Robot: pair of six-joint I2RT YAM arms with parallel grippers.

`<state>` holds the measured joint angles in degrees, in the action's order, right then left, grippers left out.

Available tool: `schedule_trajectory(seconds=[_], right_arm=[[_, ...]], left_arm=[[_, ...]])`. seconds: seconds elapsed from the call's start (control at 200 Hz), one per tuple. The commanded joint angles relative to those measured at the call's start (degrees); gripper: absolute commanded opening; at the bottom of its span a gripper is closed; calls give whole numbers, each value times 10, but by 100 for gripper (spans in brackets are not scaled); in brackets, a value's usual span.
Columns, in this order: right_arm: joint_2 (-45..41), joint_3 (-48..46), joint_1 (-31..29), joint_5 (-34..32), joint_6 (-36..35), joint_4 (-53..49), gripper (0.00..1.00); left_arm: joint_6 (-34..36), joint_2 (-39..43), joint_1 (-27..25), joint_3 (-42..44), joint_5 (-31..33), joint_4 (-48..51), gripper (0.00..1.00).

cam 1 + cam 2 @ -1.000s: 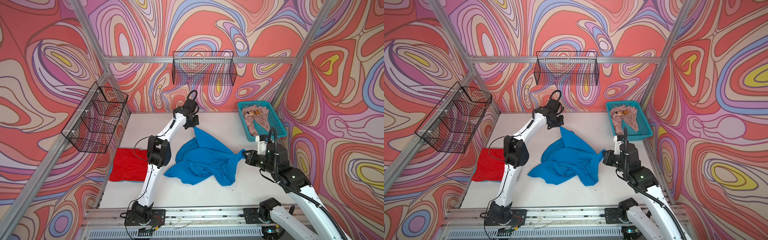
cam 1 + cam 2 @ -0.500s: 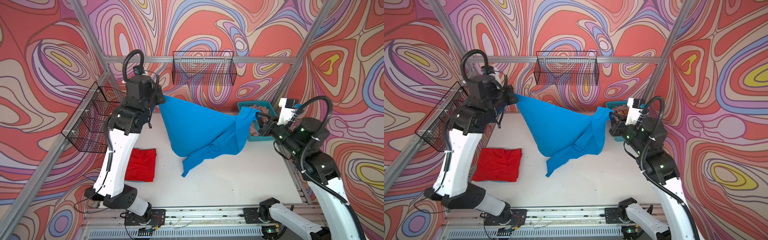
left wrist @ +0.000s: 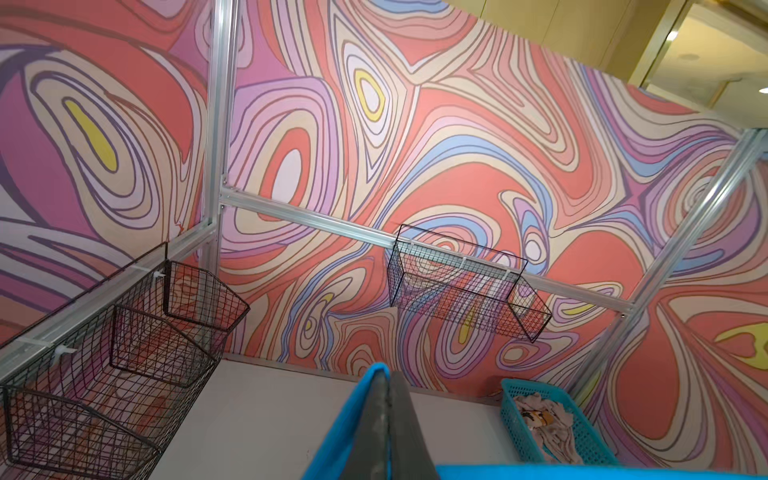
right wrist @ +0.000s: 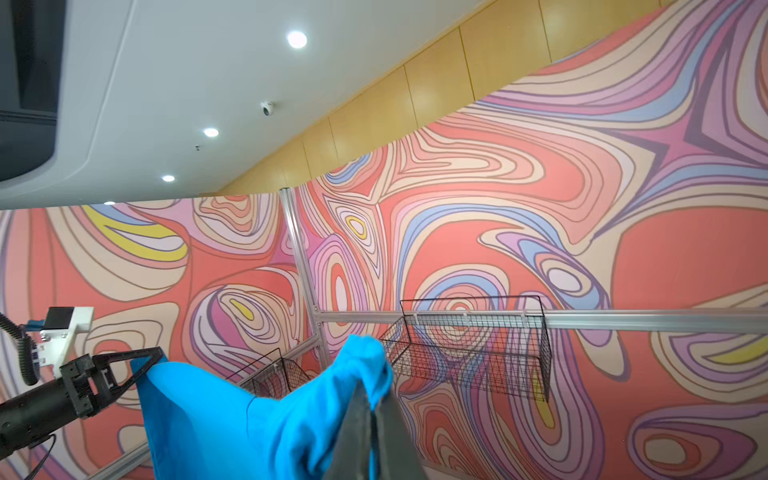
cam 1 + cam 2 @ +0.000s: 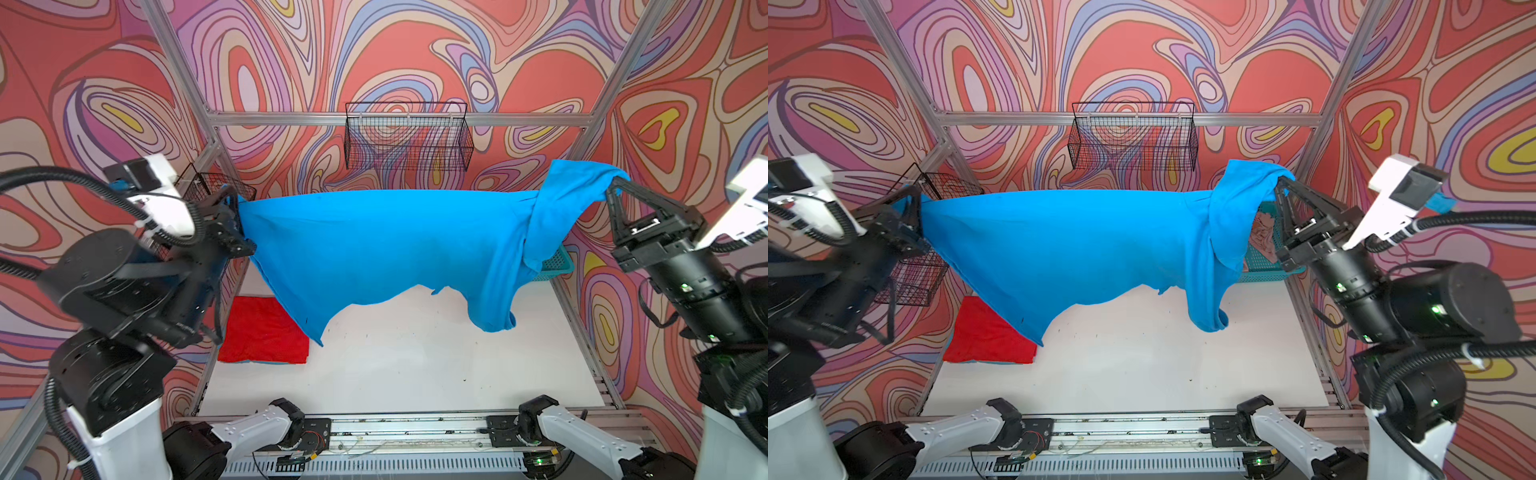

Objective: Fold and stack the t-shirts
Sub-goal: 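Lift the blue t-shirt with both grippers and stretch it between them, then lay the stretched blue t-shirt flat on the table with both grippers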

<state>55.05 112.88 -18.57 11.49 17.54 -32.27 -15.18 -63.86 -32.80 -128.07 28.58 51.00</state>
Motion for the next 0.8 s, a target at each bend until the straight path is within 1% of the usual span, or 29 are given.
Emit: schedule_trajectory(seconds=[0.0, 0.105, 0.165, 0.225, 0.315, 0.376, 0.486, 0.556, 0.616, 0.666, 0.716, 0.766, 0.771, 0.796], right_arm=[[-13, 35, -13, -56, -14, -21, 0], [-4, 49, -26, -123, -21, -60, 0], [-8, 19, -46, -166, -29, -60, 0], [-19, -35, -80, -218, -35, -43, 0], [-37, -130, -140, -299, -57, -5, 0], [-45, -192, -167, -345, -70, 23, 0], [-38, -288, -171, -355, -80, 68, 0], [-30, -350, -171, -369, -80, 106, 0], [-12, -399, -166, -366, -84, 135, 0], [12, -433, -143, -337, -79, 153, 0], [36, -466, -85, -267, -51, 178, 0], [55, -503, -1, -166, -9, 219, 0], [59, -511, 16, -147, 0, 228, 0], [68, -523, 45, -116, 17, 246, 0]], left_arm=[[8, 6, -6, -3, 51, 27, 0], [-13, -7, -6, 1, 45, 66, 0], [-26, -17, -6, 13, 41, 86, 0], [-31, -22, -6, 44, 39, 94, 0], [-40, -27, -6, 123, 57, 92, 0], [-40, -31, -6, 192, 68, 74, 0], [-39, -60, -4, 316, 87, 24, 0], [-56, -101, 14, 368, 55, 7, 0], [-65, -139, 29, 408, 38, -16, 0], [-69, -172, 46, 438, 32, -41, 0], [-79, -208, 68, 452, 9, -53, 0], [-83, -247, 79, 450, -2, -61, 0], [-82, -251, 80, 449, -2, -63, 0], [-78, -273, 83, 448, 1, -72, 0]])
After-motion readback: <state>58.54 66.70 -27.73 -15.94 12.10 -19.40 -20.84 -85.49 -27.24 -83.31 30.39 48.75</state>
